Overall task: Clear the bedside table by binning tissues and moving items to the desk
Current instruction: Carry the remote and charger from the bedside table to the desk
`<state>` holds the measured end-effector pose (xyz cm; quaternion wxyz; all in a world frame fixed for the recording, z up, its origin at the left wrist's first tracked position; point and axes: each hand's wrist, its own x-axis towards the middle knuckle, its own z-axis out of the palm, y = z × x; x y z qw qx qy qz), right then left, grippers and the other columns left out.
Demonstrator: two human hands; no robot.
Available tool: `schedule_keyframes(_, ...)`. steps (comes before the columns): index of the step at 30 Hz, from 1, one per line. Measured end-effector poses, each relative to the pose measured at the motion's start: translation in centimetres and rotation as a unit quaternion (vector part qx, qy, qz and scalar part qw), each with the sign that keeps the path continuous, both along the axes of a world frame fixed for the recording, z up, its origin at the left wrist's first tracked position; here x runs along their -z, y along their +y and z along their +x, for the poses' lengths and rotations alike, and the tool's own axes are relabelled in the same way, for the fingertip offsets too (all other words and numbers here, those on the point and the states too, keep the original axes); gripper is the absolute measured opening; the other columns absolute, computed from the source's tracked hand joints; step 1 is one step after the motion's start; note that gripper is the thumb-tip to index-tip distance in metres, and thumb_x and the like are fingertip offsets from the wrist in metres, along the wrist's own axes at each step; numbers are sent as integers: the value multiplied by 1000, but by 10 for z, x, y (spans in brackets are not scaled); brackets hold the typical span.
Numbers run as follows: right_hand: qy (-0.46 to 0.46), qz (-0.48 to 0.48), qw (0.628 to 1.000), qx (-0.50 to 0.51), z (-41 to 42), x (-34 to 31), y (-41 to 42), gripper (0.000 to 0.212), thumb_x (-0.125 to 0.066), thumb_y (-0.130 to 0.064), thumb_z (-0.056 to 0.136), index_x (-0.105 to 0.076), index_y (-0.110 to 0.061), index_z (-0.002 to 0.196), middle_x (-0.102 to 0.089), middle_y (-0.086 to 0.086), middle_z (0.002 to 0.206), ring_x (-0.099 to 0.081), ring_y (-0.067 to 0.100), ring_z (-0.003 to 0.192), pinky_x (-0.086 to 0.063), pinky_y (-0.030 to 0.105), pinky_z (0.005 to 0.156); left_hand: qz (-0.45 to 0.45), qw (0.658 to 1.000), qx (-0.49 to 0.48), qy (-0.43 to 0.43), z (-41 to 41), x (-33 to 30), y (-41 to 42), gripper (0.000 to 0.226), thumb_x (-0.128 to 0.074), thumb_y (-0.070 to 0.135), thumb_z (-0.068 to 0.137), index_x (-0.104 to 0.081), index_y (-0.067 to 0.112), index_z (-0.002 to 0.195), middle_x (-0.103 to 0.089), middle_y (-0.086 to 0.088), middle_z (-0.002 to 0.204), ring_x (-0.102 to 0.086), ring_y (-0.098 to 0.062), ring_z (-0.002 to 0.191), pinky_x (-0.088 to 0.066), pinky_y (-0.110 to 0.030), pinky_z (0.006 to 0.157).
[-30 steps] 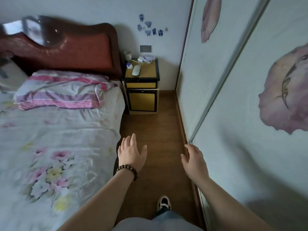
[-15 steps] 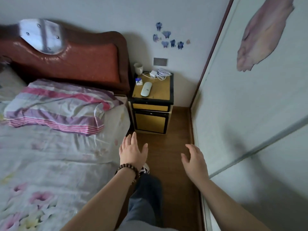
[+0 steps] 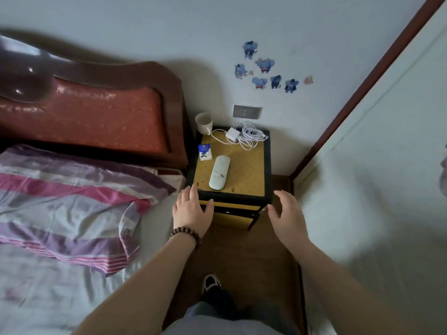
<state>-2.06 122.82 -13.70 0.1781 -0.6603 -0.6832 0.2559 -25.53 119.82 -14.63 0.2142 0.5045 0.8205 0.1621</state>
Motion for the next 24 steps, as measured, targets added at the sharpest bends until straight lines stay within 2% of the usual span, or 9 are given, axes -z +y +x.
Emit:
schedule_keyframes(8,-14,-74,997,-28,3,40,109,45,-50,-29,95,-40,-22,139,-39,-1,146,-31,15,138,-29,34,112,-77,997,-12,-12,19,62,121,74,-48,51,86,-20,15,144,-31,-6,149,-26,-24,137,-27,-45,111)
schedule_keyframes(12,-18,-92,992,-81,-5,71,176,44,-50,-29,95,-41,-21,138,-39,-1,146,-29,14,137,-24,29,109,-115,991,-68,-29,25,103,176,83,-50,56,82,-16,17,146,-27,-7,150,-24,-26,137,-25,-46,111)
schedule_keyframes(17,-22,-89,986,-138,-12,104,254,45,-53,-27,94,-43,-17,137,-43,4,143,-35,16,134,-26,22,102,-151,983,-104,4,36,150,224,95,-57,65,75,-13,19,145,-28,-10,150,-26,-30,137,-24,-47,110)
schedule_keyframes(20,-31,-75,984,-158,-15,118,292,46,-56,-26,92,-45,-15,136,-45,7,142,-38,18,133,-28,22,102,-167,977,-132,18,41,167,236,98,-69,57,70,-15,20,143,-36,-9,142,-37,-30,128,-33,-46,105)
schedule_keyframes(24,-34,-49,980,-189,-27,130,335,48,-57,-26,91,-44,-14,136,-48,7,139,-43,19,129,-34,26,103,-165,973,-159,28,36,177,244,82,-73,43,71,-30,19,135,-45,-7,130,-43,-28,119,-40,-45,99)
